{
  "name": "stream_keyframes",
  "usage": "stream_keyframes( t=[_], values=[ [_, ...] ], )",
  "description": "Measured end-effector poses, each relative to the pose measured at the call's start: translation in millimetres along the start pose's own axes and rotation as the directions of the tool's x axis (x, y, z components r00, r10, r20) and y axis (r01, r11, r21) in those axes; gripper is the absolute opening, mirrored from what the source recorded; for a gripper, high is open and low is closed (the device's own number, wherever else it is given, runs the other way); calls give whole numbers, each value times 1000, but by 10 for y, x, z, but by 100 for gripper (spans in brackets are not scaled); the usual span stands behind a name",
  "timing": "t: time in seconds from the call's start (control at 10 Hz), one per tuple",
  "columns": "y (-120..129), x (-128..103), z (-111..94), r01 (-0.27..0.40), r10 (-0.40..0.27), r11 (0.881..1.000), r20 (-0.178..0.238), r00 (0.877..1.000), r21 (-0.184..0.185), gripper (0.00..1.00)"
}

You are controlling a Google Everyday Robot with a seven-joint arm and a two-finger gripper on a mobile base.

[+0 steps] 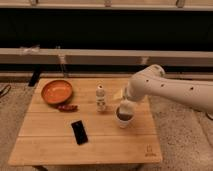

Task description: Place the white sponge in the ceramic cup

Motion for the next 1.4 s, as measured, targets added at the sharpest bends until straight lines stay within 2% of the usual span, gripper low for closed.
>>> stream_keyframes(
  t=[0.5,0.9,1.2,1.4],
  values=[
    [-3,-43,-32,-1,1,1000,21,1000,13,80],
    [100,161,-146,14,-15,1000,10,1000,15,80],
    [254,409,-173,43,-42,999,-20,999,10,80],
    [350,498,-145,67,-66,998,-41,997,9,80]
  ],
)
